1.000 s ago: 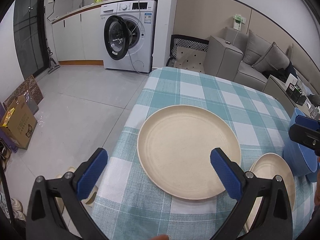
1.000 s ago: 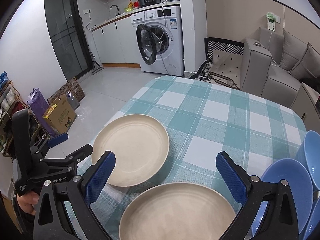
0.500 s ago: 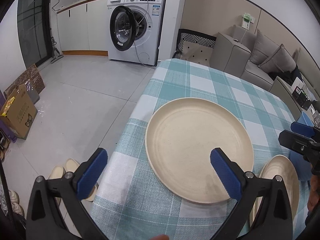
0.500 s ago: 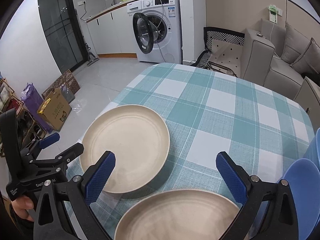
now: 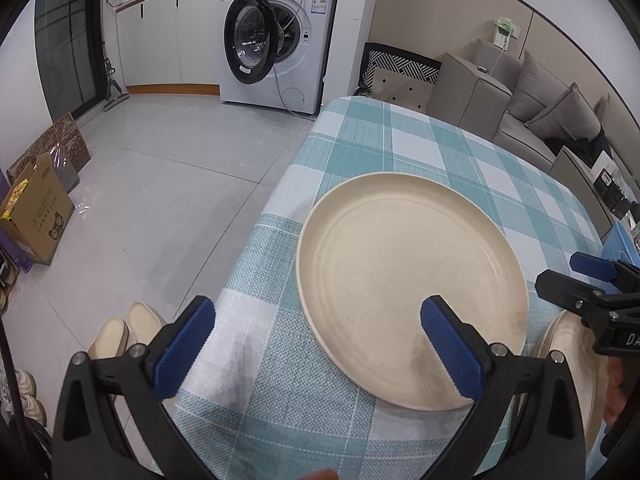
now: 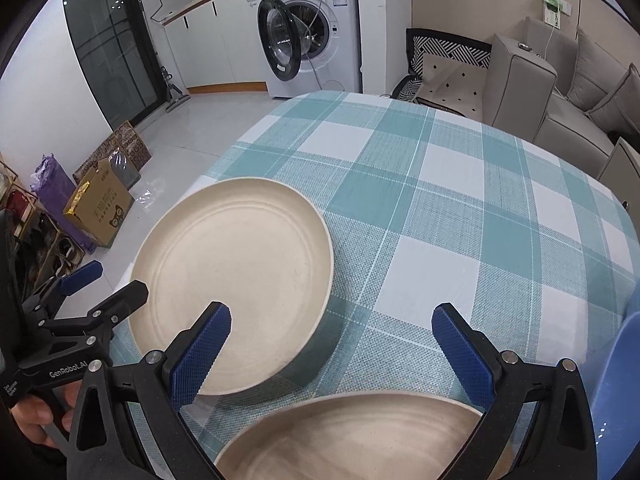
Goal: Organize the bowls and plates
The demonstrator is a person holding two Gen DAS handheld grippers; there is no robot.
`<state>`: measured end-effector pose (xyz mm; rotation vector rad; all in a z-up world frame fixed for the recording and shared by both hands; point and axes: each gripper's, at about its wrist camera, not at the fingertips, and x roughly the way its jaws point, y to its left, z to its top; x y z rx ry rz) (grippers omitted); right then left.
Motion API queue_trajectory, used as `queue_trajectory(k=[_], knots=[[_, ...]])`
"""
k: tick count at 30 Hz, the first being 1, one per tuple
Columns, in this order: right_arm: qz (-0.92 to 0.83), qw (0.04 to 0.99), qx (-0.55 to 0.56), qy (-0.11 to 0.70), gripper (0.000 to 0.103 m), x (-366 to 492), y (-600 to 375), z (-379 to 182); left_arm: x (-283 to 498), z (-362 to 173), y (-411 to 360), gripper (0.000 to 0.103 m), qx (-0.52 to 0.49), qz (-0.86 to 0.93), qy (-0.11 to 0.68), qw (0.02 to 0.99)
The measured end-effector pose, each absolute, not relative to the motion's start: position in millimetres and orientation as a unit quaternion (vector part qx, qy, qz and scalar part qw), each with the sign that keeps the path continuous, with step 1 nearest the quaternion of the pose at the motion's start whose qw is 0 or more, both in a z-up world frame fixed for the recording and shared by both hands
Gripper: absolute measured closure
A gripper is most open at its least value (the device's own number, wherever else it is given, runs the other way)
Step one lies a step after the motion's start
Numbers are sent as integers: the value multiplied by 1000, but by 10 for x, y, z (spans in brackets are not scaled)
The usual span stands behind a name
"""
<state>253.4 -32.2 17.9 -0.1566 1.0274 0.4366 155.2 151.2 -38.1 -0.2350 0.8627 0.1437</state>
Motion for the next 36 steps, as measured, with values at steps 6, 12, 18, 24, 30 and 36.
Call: queue_trajectory(k=[6, 12, 18, 24, 30, 36], knots=[[203, 839, -84, 497, 1, 2580, -295, 77, 1569, -432, 1521, 0, -119, 69, 423, 896], [199, 836, -94, 502, 1, 2612, -278, 17, 1597, -483, 1528, 8, -117, 69, 430, 892], [205, 832, -103, 506, 1, 2615, -233, -16, 1611, -527, 1527, 18, -119, 61, 438, 889], [212, 824, -111, 513, 20, 2611, -165, -78, 1607, -550, 1502, 28, -114, 56, 444, 887], [211, 818, -119, 521, 41, 2603, -137, -149, 1618, -580, 1489, 44, -113, 52, 450, 884], [213, 816, -127, 522, 57, 2580, -121, -180, 1606, -583, 1486, 63, -115, 46, 449, 885]])
